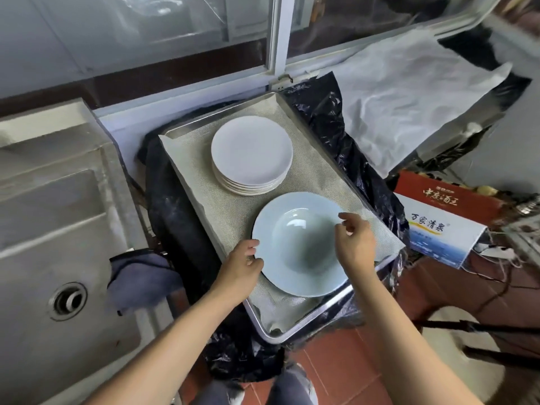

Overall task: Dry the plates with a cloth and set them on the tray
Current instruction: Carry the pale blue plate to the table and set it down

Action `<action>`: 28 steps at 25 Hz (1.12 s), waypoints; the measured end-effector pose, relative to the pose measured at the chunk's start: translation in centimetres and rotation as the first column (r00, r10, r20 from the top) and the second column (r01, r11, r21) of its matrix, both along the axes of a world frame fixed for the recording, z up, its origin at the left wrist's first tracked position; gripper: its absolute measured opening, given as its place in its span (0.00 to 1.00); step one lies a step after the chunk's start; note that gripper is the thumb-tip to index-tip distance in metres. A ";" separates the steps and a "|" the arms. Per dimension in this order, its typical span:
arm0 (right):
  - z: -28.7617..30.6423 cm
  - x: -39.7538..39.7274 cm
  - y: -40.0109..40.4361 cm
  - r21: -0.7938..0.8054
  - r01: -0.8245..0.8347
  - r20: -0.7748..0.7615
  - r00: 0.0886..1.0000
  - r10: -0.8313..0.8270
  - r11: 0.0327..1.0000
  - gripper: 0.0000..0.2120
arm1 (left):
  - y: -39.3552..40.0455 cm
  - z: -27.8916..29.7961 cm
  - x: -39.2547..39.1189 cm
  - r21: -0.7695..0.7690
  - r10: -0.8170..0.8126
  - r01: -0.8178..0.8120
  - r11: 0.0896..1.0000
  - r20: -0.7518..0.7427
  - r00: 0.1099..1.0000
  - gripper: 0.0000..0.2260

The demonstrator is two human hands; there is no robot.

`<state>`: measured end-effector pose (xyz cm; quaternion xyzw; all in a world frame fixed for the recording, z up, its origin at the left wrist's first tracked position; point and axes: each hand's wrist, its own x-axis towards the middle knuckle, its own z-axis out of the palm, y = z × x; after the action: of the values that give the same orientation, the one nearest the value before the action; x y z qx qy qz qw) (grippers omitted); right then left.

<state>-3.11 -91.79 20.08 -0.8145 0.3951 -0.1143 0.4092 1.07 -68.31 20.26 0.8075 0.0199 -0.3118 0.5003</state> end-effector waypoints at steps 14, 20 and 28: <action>-4.7 0.6 -6.7 0.053 -0.375 -0.180 0.908 0.378 0.925 0.32 | -7.0 -3.5 -4.8 0.162 0.456 -0.450 0.878 -0.001 0.890 0.26; -5.8 2.1 -7.4 0.097 -0.384 -0.231 0.889 0.396 0.918 0.37 | -8.3 -3.7 -3.0 0.206 0.567 -0.548 0.811 -0.045 0.822 0.38; -5.5 1.2 -7.2 0.213 -0.324 -0.081 0.934 0.347 0.922 0.34 | -7.7 -4.4 -3.7 0.141 0.620 -0.617 0.775 0.027 0.784 0.35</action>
<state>-1.89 -98.99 14.59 -0.8312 0.2821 0.0450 0.4770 -2.64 -76.06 15.90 0.7864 0.3110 -0.1366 0.5160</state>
